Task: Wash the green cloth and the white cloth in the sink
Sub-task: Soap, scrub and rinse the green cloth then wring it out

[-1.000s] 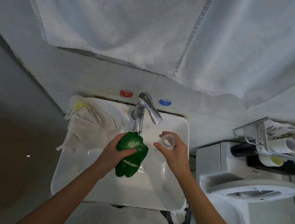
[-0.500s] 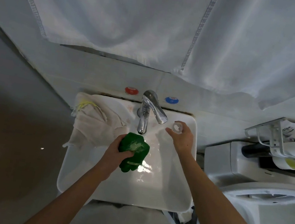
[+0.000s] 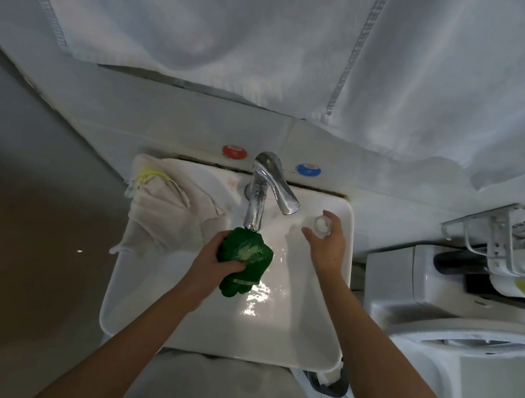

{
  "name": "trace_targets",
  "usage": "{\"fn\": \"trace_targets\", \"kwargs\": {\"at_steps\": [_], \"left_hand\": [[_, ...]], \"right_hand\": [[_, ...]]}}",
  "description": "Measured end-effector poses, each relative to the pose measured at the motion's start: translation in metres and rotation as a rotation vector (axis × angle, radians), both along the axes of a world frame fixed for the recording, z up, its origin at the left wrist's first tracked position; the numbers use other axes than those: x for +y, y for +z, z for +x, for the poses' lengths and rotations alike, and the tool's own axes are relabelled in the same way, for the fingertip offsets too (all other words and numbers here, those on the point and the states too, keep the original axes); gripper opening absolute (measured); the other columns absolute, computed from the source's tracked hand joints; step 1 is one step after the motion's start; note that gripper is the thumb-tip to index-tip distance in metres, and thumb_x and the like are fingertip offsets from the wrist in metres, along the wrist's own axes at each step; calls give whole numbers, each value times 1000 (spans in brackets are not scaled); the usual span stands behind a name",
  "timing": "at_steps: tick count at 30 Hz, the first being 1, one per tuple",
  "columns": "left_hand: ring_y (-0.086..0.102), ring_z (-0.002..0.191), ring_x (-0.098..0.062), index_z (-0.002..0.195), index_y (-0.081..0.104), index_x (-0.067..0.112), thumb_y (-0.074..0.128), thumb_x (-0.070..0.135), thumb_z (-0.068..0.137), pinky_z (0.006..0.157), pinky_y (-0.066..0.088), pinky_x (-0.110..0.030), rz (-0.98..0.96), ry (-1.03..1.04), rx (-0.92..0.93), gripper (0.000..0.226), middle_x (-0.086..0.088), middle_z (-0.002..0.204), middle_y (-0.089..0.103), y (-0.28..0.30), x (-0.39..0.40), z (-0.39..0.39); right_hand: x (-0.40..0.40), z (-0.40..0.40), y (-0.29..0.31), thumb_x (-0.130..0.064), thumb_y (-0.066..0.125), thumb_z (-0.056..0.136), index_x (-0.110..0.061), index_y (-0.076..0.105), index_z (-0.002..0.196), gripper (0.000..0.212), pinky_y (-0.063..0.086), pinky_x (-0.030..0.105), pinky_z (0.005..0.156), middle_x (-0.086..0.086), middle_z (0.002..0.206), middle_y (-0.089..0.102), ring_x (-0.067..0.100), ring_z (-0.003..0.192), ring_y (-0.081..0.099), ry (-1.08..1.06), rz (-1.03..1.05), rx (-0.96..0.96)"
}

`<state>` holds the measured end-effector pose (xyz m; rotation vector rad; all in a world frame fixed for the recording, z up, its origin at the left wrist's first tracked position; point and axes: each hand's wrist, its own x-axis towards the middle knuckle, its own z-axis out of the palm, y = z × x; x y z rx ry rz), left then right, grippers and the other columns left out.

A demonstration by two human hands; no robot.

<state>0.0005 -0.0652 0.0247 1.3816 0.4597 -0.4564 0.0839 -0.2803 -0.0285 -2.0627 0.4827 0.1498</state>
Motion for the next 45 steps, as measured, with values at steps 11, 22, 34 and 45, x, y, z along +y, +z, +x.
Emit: {"fn": "trace_targets", "kwargs": {"at_steps": [11,22,34,45], "left_hand": [[62,98,-11,114,54,31,68,1,80,70,53,-19,-66,-73,-36,47,5,110,63,16,2,-4],[64,100,-14,114,57,23,56,0,90,76,51,-22,133,-193,-146,33,0,106,65,27,19,-5],[54,97,-10,97,66,15,65,41,70,82,47,-29,715,-370,-432,37,9,108,58,33,51,7],[59,79,-9,101,63,24,63,16,88,70,47,-28,847,-508,-512,16,11,86,65,67,73,20]], "right_hand": [[34,-78,48,-3,60,89,-27,54,115,35,52,25,84,-2,108,65,6,98,61,84,219,-81],[49,-94,64,-19,65,77,-24,67,95,18,53,35,86,0,95,68,18,94,63,219,516,67],[55,-80,88,-10,67,90,-11,47,103,24,56,41,78,17,99,63,25,85,64,326,496,216],[47,-54,94,-9,79,75,-11,71,91,18,54,30,75,5,85,70,18,78,66,670,210,362]]}}
